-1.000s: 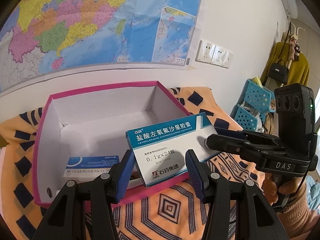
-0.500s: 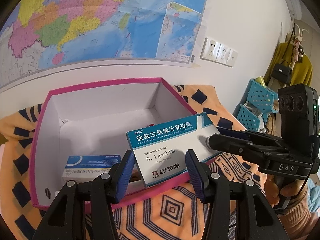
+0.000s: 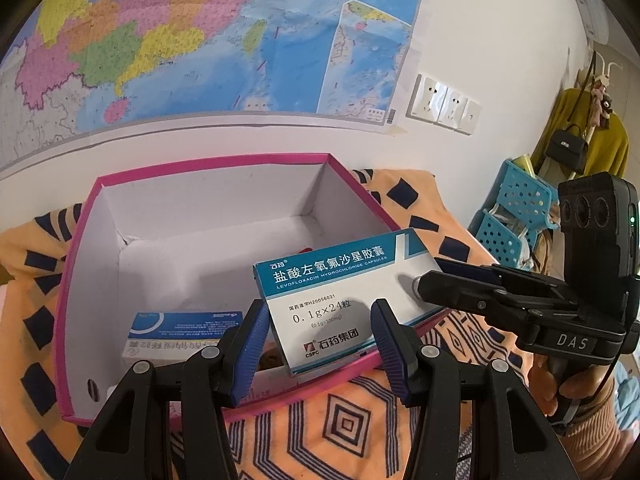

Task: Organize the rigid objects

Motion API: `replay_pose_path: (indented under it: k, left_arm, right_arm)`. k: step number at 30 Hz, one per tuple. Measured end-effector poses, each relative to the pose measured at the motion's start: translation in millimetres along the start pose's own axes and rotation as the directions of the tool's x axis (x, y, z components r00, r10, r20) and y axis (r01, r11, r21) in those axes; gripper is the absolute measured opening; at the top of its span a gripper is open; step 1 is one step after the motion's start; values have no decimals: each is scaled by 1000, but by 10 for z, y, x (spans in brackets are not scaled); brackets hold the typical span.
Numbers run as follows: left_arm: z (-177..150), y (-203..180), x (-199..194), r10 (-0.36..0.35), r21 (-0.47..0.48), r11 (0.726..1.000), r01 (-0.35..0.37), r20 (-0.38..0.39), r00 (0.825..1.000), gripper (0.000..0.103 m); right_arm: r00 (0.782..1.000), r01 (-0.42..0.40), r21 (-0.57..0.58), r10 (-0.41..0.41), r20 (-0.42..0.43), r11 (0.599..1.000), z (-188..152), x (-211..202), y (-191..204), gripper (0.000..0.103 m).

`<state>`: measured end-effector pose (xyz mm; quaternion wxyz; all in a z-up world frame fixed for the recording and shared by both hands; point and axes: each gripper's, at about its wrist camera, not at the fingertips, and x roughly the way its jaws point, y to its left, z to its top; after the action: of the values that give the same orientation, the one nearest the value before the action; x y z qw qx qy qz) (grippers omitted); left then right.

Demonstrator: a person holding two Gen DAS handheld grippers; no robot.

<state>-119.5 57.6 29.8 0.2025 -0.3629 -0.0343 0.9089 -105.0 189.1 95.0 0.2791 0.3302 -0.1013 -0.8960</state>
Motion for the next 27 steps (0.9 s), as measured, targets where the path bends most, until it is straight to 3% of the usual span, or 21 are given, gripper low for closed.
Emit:
replay_pose_path:
  k: [12,17,21,23,26,27]
  left_arm:
    - [-21,112,174,16,-40,999,-18,-42,999,53]
    - [-69,149,130,51,-36,998,-52,-35,998,57]
    - [-163,125,-102,98,-13,995,-98,29,995,74]
    - [-227,108,-241,116,-1,993,-116,70,991,88]
    - [-392,72,-489,159,10,987,-162,143,977,103]
    - [-429,65,-548,177,7,983,-181,161,971,103]
  right_arm:
    - [999,45,1,-45,-21,999,4,142,29,41]
    - [998,60,9,-60,-21,998,-29,161,46,42]
    - [997,72,-9,-72,-13,997,-100,107,120,45]
    - [997,72,-29,-72,-5,997,-156,58,195,48]
    - [997,80,-73,-78,28,994,-266,-33,340,60]
    - [996,88,-90,-85,42,992,-309,-65,396,64]
